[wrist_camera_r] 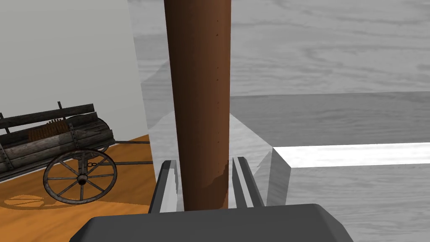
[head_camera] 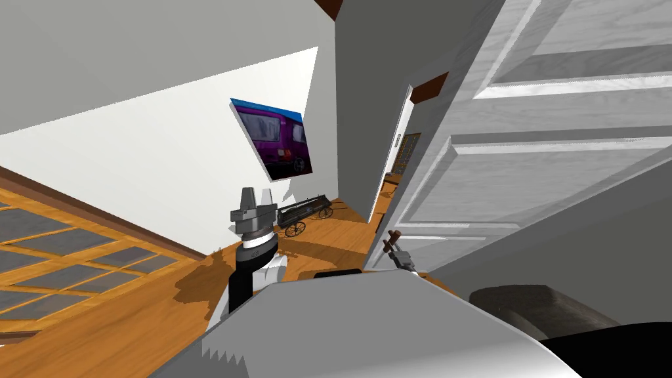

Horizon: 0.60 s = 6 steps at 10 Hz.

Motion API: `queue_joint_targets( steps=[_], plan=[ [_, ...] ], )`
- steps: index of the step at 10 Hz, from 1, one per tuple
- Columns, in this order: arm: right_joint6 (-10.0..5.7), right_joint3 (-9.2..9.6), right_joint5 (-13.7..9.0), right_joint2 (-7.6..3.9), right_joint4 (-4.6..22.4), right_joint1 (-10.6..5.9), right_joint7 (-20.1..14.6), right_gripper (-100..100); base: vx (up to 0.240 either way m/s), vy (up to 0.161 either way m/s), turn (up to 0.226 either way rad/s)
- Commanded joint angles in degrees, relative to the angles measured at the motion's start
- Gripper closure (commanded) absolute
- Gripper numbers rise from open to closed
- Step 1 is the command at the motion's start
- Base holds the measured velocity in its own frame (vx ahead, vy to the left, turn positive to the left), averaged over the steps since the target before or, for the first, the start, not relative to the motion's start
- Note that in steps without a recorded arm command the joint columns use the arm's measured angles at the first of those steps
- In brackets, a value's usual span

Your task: Pull the door open

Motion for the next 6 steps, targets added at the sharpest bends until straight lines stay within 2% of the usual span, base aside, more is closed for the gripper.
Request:
queue_joint_targets(
  steps=[1, 4, 6],
  plan=[
    [-0.95, 0.64, 0.3, -0.45, 0.6, 0.08, -0.7, 100, -0.138, -0.051, 0.141],
    [-2.39, 1.60, 0.8, -1.13, 1.4, 0.20, -1.8, 100, -0.196, -0.025, 0.118],
    [-3.63, 2.44, 1.3, -1.72, 2.2, 0.31, -2.8, 100, -0.189, -0.065, 0.131]
  ],
)
